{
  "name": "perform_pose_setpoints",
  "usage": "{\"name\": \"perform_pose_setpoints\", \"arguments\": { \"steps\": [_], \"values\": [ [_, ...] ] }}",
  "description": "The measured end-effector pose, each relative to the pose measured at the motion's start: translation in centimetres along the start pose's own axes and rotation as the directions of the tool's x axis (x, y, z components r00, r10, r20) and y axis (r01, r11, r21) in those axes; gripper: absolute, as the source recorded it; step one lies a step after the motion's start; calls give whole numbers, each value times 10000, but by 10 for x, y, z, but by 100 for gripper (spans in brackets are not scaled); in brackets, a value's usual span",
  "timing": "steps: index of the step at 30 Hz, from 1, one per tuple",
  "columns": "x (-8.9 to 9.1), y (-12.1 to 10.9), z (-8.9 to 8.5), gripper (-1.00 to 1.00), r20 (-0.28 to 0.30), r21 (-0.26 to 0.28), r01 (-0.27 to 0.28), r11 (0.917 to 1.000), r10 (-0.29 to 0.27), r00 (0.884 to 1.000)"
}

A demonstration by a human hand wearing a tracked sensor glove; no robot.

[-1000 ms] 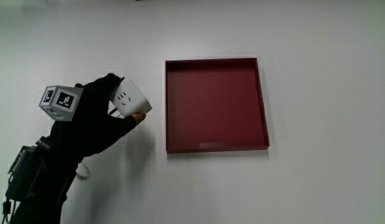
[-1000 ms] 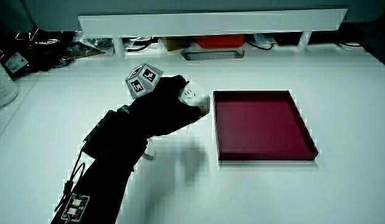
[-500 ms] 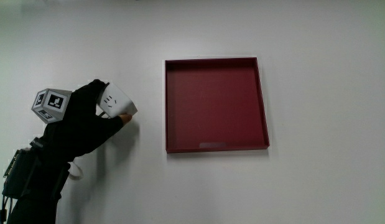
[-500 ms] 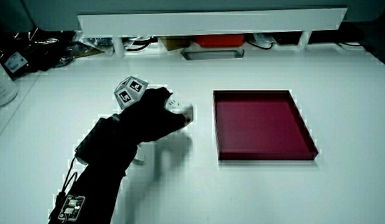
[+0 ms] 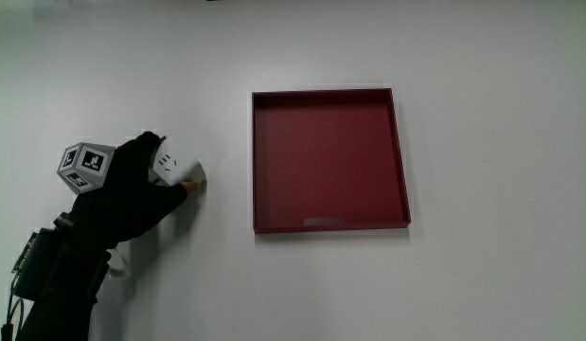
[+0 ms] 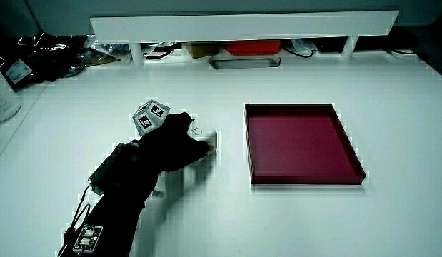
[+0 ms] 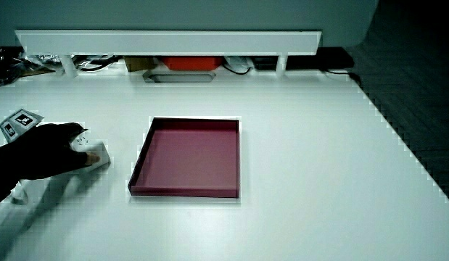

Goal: Place socket

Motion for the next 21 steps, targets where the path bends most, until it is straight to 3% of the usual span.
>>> {"name": "perform_pose_setpoints", "arguments": {
  "steps": [12,17,18,19,20,21],
  "values": [
    [-3,1,-5,0,154,-242,-68,9997,72,9999],
    [-6,-2,-5,-29,216,-220,-104,9997,109,9997],
    [-5,-4,-5,-35,406,-247,92,9997,-82,9991],
    [-1,-8,-3,-41,508,35,-120,9999,118,9986],
    [-4,-9,-3,-47,513,233,227,9995,-238,9984],
    [-8,-11,-3,-53,559,327,146,9994,-164,9983]
  ]
}}
